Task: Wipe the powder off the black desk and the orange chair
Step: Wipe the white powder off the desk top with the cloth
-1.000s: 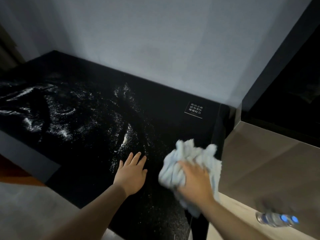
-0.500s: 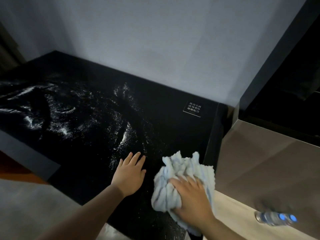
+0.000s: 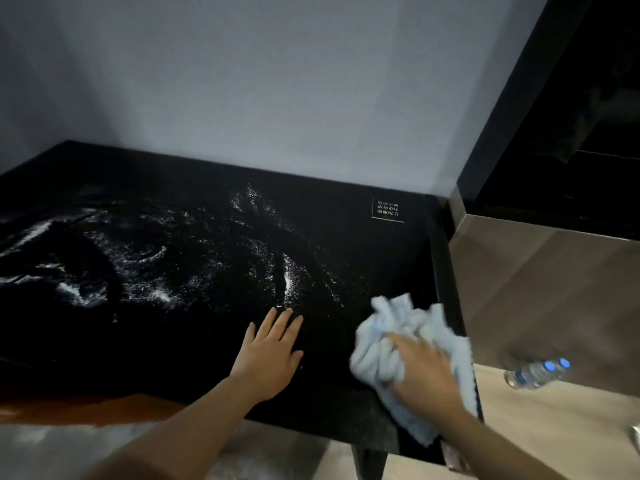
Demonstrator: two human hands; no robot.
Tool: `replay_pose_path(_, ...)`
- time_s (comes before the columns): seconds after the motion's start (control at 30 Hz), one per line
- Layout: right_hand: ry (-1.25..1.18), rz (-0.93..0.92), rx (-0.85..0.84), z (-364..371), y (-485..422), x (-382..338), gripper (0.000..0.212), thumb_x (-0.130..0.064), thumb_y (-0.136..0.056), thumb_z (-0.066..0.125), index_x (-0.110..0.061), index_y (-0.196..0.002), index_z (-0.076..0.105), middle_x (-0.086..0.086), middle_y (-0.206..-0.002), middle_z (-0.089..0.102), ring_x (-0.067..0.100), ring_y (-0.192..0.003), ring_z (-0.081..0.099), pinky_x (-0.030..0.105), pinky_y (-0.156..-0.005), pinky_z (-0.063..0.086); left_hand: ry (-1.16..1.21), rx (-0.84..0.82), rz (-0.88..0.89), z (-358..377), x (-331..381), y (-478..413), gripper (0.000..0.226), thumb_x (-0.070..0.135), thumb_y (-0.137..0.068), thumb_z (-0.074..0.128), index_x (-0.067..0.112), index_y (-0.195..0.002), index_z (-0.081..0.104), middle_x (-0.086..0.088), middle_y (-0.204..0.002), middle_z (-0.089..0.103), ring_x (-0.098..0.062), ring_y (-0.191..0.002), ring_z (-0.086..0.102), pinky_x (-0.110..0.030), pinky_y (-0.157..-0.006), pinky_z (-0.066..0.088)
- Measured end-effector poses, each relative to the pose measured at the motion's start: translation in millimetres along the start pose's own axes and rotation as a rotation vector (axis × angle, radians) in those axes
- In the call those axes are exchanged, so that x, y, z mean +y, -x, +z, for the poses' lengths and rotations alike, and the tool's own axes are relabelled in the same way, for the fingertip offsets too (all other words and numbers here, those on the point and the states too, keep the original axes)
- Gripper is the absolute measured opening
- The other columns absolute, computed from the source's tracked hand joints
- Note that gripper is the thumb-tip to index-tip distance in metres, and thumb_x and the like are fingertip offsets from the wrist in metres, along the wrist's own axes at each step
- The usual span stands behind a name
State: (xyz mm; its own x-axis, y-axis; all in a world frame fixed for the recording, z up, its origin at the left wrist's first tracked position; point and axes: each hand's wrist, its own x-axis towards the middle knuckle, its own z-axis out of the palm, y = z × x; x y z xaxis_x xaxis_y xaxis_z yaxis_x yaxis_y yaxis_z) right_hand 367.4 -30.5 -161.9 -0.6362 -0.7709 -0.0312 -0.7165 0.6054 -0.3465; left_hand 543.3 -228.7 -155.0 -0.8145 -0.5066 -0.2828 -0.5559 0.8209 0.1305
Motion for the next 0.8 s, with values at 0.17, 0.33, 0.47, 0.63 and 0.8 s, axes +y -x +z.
replay_pose_path(0.17,0.018,0.522,0.151,0,16,-24,0.053,-0.044,-0.083,0.052,-0.028,-0.134,0.043,0.006,-0.129,0.05,0.03,-0.122,0.046,0.049,-0.099,0.035,0.004,-0.029,-0.025,2,-21,15,0.065,0.046,-0.099,0.026,0.024,-0.15,-0.007,0.001,-0.159,-0.012,-0.025,-0.145,-0.014,-0.049,-0.116,0.005)
replay_pose_path(0.33,0.075,0.043,0.023,37,43,-108,0.068,-0.055,-0.065,0.06,-0.035,-0.13,0.048,-0.003,-0.134,0.052,0.027,-0.126,0.047,0.047,-0.1,0.034,0.062,-0.05,-0.067,7,-31,18,0.064,0.037,-0.101,0.028,0.012,-0.15,-0.006,-0.008,-0.159,-0.009,-0.024,-0.146,-0.008,-0.039,-0.118,0.005)
replay_pose_path(0.47,0.004,0.317,0.043,8,30,-47,0.06,-0.048,-0.079,0.052,-0.035,-0.136,0.038,-0.001,-0.138,0.046,0.024,-0.125,0.042,0.04,-0.099,0.033,0.141,-0.072,-0.06,1,-42,16,0.063,0.035,-0.102,0.026,0.008,-0.15,-0.004,-0.008,-0.159,-0.005,-0.018,-0.147,-0.004,-0.031,-0.119,0.005)
replay_pose_path(0.63,0.003,0.544,0.172,12,29,-63,0.047,-0.041,-0.085,0.041,-0.031,-0.131,0.044,0.002,-0.13,0.051,0.027,-0.119,0.047,0.046,-0.098,0.036,0.084,-0.122,-0.057,-3,-42,11,0.057,0.035,-0.102,0.025,0.01,-0.15,0.008,-0.005,-0.16,-0.001,-0.021,-0.147,-0.004,-0.037,-0.119,0.01)
replay_pose_path(0.8,0.112,-0.065,-0.09,45,36,-115,0.078,-0.065,-0.062,0.055,-0.038,-0.134,0.042,-0.007,-0.142,0.044,0.026,-0.135,0.036,0.051,-0.106,0.023,0.099,-0.124,-0.063,-10,-46,9,0.051,0.03,-0.103,0.026,0.013,-0.15,0.016,-0.001,-0.159,0.005,-0.022,-0.147,-0.001,-0.038,-0.118,0.013)
